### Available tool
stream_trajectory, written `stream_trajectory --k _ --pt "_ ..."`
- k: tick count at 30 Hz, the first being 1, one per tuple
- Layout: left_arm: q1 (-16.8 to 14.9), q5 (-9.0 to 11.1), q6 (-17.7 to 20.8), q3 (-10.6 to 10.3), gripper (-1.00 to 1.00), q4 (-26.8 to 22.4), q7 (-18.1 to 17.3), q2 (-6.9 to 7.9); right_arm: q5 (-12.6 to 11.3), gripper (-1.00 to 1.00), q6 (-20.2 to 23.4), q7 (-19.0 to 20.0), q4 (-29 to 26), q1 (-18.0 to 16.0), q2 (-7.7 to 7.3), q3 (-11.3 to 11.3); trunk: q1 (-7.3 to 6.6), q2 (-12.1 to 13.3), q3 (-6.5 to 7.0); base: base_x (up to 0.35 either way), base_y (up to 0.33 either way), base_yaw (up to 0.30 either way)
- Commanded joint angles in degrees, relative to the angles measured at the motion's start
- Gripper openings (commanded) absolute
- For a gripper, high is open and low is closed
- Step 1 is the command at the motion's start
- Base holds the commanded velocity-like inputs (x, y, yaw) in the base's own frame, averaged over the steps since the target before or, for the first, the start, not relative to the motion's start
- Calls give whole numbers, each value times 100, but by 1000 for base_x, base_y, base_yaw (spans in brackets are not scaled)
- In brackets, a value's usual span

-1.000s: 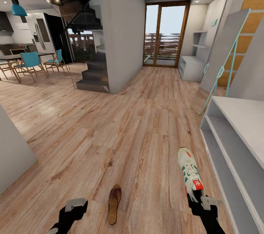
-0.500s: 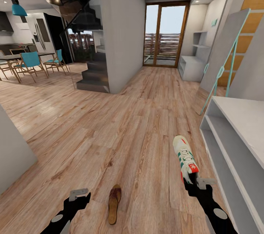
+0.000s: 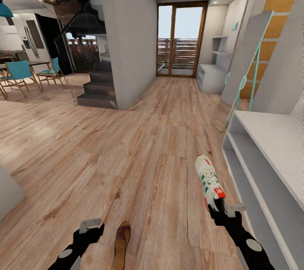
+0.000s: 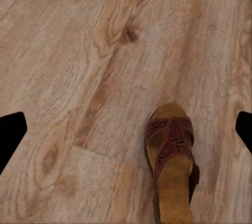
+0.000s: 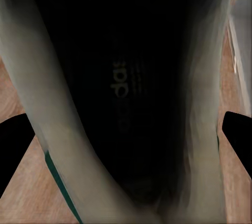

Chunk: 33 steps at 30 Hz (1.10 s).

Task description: Pick up the two gym shoes and the two sandals from the corridor floor and place them onto the hallstand (shoe rack) in the corridor, making sure they are on the rack and not on the floor. Arrange them so the two gym shoes are next to each other and the two sandals are next to each other.

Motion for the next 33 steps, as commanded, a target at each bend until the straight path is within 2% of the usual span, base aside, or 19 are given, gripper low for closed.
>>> stream_trajectory --k 1,11,33 --pt "-1 22 -9 46 100 -5 -76 -4 38 -100 13 39 -6 -3 4 -20 0 -2 -5 57 -31 -56" --pt "-9 21 18 25 100 -16 -118 2 38 -100 23 39 -35 -3 4 -24 0 -2 -5 11 -6 -11" --pt "-8 28 14 54 100 36 -128 -17 35 -100 48 30 -237 -3 4 -35 484 -884 -555 0 0 0"
